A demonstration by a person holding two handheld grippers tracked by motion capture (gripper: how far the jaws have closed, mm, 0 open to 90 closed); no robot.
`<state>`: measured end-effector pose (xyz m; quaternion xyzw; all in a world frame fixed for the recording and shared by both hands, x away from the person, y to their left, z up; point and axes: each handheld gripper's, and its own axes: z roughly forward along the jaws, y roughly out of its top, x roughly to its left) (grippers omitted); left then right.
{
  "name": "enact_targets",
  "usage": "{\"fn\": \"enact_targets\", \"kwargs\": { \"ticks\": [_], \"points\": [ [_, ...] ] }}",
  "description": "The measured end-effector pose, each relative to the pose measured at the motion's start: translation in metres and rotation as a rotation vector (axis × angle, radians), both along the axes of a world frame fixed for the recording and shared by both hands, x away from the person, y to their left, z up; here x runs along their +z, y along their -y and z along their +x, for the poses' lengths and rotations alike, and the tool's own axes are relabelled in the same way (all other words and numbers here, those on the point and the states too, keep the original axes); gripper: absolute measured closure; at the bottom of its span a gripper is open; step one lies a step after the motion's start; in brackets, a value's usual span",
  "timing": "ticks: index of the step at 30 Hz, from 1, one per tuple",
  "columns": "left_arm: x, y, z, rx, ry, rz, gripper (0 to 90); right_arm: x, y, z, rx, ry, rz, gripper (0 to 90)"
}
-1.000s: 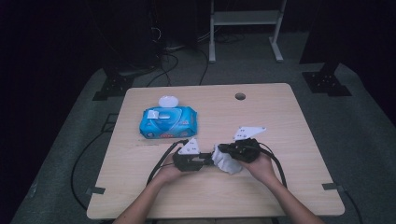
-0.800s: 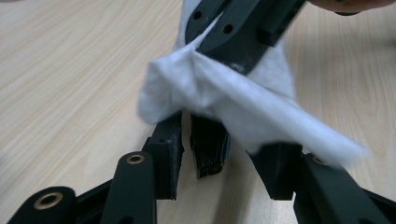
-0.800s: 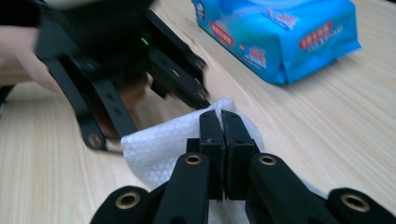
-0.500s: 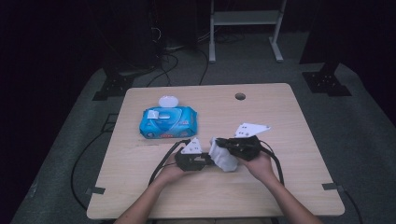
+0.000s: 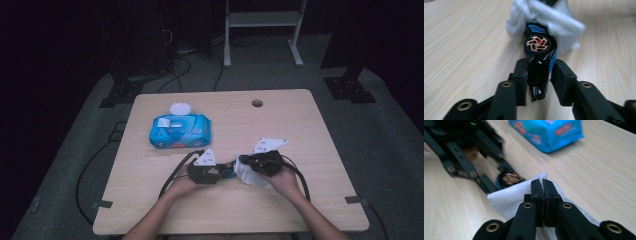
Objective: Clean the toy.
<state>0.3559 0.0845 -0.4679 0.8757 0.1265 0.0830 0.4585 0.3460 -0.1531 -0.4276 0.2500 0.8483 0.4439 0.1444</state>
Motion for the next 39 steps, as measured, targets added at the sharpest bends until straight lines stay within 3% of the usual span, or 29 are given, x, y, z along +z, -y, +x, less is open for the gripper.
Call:
{"fn": "enact_targets", "kwargs": {
  "ticks": [5,11,14,16,18,22,27,29,32,34,37,39],
  "points": [
    [0.0,-0.003,-0.001,-0.003,0.008,0.007,68.3,0.0,-0.01,-0.001,0.036,-0.008,0.009,87.9],
    [0.0,-0.003,-0.001,-0.002,0.011,0.007,68.9,0.003,0.026,0.006,-0.07,-0.005,0.012,87.9],
    [0.0,-0.002,0.0,0.001,0.007,0.005,68.8,0.002,0.038,0.009,-0.115,-0.025,0.02,88.0],
    [0.0,-0.002,0.0,0.001,0.007,0.007,68.8,0.001,0.033,0.008,-0.101,-0.021,0.024,87.9],
    [0.0,-0.003,0.0,0.0,0.006,0.008,68.9,0.0,0.021,0.008,-0.047,-0.041,0.044,87.9],
    [0.0,-0.006,0.0,0.008,0.002,0.007,68.9,0.001,0.008,0.007,-0.017,-0.023,0.022,87.8],
    [0.0,-0.006,0.001,0.009,0.002,0.006,69.0,0.003,0.041,0.016,-0.127,-0.019,0.011,87.9],
    [0.001,-0.006,0.001,0.012,0.008,0.011,69.0,0.001,0.053,0.019,-0.163,-0.052,0.037,87.9],
    [0.001,-0.007,0.002,0.014,0.015,0.018,69.0,0.0,0.049,0.02,-0.145,-0.059,0.05,87.9],
    [0.002,-0.009,0.002,0.019,0.028,0.028,68.9,0.001,0.039,0.022,-0.103,-0.081,0.075,88.0],
    [0.003,-0.012,0.004,0.025,0.037,0.04,68.8,0.0,0.02,0.022,-0.054,-0.071,0.065,87.9],
    [0.003,-0.015,0.005,0.037,0.037,0.036,68.9,-0.001,0.016,0.024,-0.048,-0.06,0.059,88.1]
  ]
}}
